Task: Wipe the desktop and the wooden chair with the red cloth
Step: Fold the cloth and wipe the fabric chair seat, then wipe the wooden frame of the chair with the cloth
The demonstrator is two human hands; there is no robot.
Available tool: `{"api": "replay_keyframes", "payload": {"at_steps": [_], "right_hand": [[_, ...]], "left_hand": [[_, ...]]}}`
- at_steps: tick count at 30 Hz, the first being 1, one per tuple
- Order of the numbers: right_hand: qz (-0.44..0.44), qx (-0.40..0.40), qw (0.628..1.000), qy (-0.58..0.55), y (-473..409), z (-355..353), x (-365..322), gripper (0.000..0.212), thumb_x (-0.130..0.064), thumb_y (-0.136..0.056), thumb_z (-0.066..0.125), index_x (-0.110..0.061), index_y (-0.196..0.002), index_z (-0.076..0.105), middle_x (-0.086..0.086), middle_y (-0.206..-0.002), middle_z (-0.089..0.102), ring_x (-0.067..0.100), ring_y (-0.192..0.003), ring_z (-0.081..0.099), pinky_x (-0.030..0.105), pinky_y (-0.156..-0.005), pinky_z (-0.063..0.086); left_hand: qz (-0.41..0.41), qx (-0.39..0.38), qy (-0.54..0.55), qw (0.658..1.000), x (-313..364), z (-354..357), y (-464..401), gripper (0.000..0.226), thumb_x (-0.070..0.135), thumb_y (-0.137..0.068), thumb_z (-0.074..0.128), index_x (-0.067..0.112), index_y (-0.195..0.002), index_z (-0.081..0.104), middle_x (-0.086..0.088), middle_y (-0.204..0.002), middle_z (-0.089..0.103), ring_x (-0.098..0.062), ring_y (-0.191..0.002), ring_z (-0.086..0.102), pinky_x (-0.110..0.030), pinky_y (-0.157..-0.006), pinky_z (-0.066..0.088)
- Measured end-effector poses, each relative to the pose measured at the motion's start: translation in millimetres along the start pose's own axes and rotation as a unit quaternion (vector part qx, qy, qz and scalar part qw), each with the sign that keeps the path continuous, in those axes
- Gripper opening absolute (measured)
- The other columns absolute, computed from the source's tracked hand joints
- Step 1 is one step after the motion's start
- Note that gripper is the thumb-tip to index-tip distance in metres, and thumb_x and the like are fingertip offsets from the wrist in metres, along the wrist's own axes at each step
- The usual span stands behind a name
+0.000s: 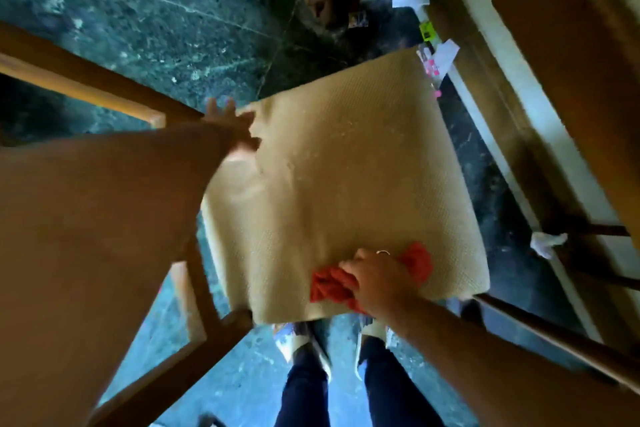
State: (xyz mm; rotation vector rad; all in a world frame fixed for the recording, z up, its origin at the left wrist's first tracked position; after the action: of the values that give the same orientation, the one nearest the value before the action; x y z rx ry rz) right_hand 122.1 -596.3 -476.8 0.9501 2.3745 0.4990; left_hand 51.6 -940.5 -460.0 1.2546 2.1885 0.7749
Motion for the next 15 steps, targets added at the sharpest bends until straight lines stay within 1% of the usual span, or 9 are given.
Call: {"api": "replay_keyframes", "payload": {"at_steps": [1,2,3,4,5,7,9,11,15], "right_hand": [[0.001,-0.019,0.999,-0.035,10.9,-9.1,-0.3,0.032,-0.043,-0.097,0.051,-0.030,-0.123,0.064,0.002,-0.121,0.062,0.029,-0.108,0.061,0.036,-0.088,0.046],[0.009,-0.020,0.992,-0.121,25.9,-23.3,-11.0,0.035,-0.041,-0.094,0.056,-0.030,-0.126,0.063,0.002,-0.125,0.063,0.028,-0.113,0.061,0.035,-0.093,0.044],[0.015,-0.004,0.973,-0.232,40.6,-40.0,-24.2,0.038,-0.041,-0.090,0.061,-0.031,-0.127,0.063,0.000,-0.124,0.066,0.025,-0.113,0.062,0.034,-0.095,0.045],[0.003,0.010,0.942,-0.335,53.2,-61.3,-43.0,0.039,-0.044,-0.087,0.063,-0.035,-0.125,0.062,-0.007,-0.118,0.069,0.019,-0.109,0.065,0.034,-0.094,0.048],[-0.016,0.026,0.907,-0.420,64.2,-83.1,-66.5,0.038,-0.046,-0.085,0.064,-0.042,-0.122,0.060,-0.013,-0.111,0.071,0.010,-0.103,0.067,0.030,-0.090,0.051],[-0.063,0.068,0.848,-0.522,79.3,-124.7,-112.6,0.036,-0.043,-0.084,0.071,-0.051,-0.115,0.057,-0.020,-0.106,0.071,-0.001,-0.096,0.067,0.022,-0.084,0.052],[-0.114,0.076,0.805,-0.577,89.5,-167.5,-171.0,0.038,-0.031,-0.083,0.074,-0.051,-0.112,0.059,-0.020,-0.106,0.071,-0.002,-0.094,0.067,0.016,-0.081,0.051],[-0.165,0.071,0.777,-0.603,99.3,-199.8,-223.1,0.038,-0.030,-0.081,0.070,-0.051,-0.111,0.061,-0.020,-0.104,0.072,-0.004,-0.093,0.067,0.010,-0.078,0.048],[-0.223,0.030,0.764,-0.605,116.8,-226.6,-296.8,0.038,-0.044,-0.084,0.064,-0.045,-0.122,0.059,-0.016,-0.112,0.070,0.003,-0.104,0.066,0.022,-0.088,0.051]], "left_hand": [[0.026,0.018,-0.032,0.999,3.1,-28.0,17.8,0.075,0.048,-0.102,0.044,0.023,-0.160,0.004,-0.019,-0.167,-0.005,-0.049,-0.150,-0.009,-0.062,-0.121,0.004],[0.046,0.042,-0.056,0.996,0.6,-61.1,44.8,0.072,0.046,-0.103,0.042,0.024,-0.160,0.005,-0.019,-0.167,-0.002,-0.048,-0.151,-0.008,-0.063,-0.121,0.003],[0.063,0.068,-0.082,0.992,-2.8,-94.1,70.5,0.068,0.045,-0.103,0.040,0.025,-0.160,0.008,-0.018,-0.167,0.002,-0.047,-0.151,-0.006,-0.063,-0.121,0.006],[0.074,0.093,-0.111,0.987,-11.2,-128.9,97.8,0.065,0.045,-0.102,0.040,0.025,-0.159,0.015,-0.016,-0.167,0.007,-0.046,-0.152,-0.002,-0.063,-0.120,0.011],[0.085,0.120,-0.143,0.979,-23.5,-162.9,126.5,0.061,0.046,-0.100,0.041,0.023,-0.155,0.027,-0.016,-0.165,0.016,-0.045,-0.151,0.007,-0.063,-0.119,0.018],[0.109,0.193,-0.181,0.958,-51.1,-218.7,182.8,0.052,0.044,-0.097,0.043,0.018,-0.142,0.051,-0.019,-0.154,0.037,-0.045,-0.143,0.029,-0.059,-0.111,0.034],[0.112,0.245,-0.205,0.941,-89.7,-254.9,241.4,0.052,0.041,-0.092,0.040,0.015,-0.133,0.059,-0.019,-0.145,0.047,-0.044,-0.134,0.041,-0.056,-0.106,0.040],[0.112,0.269,-0.207,0.934,-131.9,-267.9,280.0,0.050,0.039,-0.093,0.043,0.015,-0.135,0.058,-0.019,-0.146,0.047,-0.042,-0.134,0.042,-0.053,-0.108,0.038],[0.056,0.257,-0.174,0.949,-199.9,-247.6,316.0,0.059,0.041,-0.103,0.041,0.013,-0.153,0.034,-0.020,-0.163,0.023,-0.040,-0.150,0.018,-0.048,-0.119,0.021]]}}
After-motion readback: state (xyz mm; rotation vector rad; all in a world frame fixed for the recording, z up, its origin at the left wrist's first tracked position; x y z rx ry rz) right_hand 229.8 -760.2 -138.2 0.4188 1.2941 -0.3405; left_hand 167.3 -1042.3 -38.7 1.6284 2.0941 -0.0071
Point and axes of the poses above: each hand's wrist, its own y-axis away from the middle knuckle, its own z-axis out of the palm, x = y × z, the point moved 2 cm from there along -y, towards the middle knuckle
